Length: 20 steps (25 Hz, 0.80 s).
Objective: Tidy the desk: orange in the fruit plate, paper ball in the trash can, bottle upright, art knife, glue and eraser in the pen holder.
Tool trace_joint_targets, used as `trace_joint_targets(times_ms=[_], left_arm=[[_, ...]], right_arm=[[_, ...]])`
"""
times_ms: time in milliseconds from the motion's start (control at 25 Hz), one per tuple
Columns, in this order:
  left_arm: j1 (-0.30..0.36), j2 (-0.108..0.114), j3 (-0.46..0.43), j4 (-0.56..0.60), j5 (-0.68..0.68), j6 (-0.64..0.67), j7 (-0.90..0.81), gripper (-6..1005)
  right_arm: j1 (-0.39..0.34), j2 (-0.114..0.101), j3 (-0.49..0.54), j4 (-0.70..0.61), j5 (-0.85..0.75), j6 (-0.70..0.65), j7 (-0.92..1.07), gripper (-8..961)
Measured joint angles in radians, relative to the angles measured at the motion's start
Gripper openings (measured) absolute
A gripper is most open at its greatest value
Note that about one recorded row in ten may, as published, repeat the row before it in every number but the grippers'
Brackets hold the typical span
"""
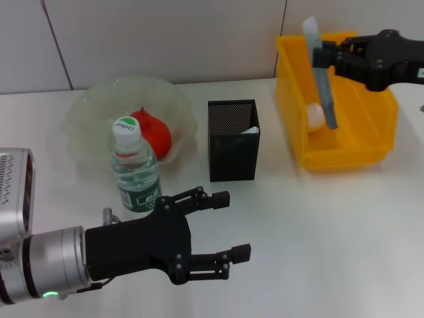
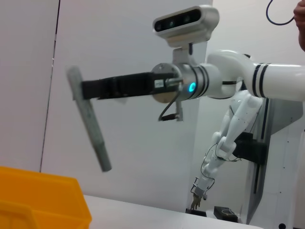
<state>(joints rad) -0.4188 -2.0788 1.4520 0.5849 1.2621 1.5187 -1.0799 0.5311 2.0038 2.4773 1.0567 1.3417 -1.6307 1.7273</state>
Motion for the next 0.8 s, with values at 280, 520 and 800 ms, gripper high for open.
trace_joint_targets(times_ms=[280, 520, 800], left_arm=[[0.0, 0.0, 0.001, 0.0, -0.001, -0.001, 0.0, 869], [0.0, 0.0, 0.001, -0.001, -0.001, -0.007, 0.0, 870], [0.0, 0.0, 0.002, 0.0, -0.001, -0.008, 0.001, 869]], right_arm=[[0.063, -0.001, 0.0, -0.136, -0.028, 0.085, -0.111, 133], [0.098, 0.004, 0.001, -0.226, -0.021, 0.161, -0.201, 133], [0.157, 0.008, 0.002, -0.38, 0.044, 0.255, -0.321, 133]])
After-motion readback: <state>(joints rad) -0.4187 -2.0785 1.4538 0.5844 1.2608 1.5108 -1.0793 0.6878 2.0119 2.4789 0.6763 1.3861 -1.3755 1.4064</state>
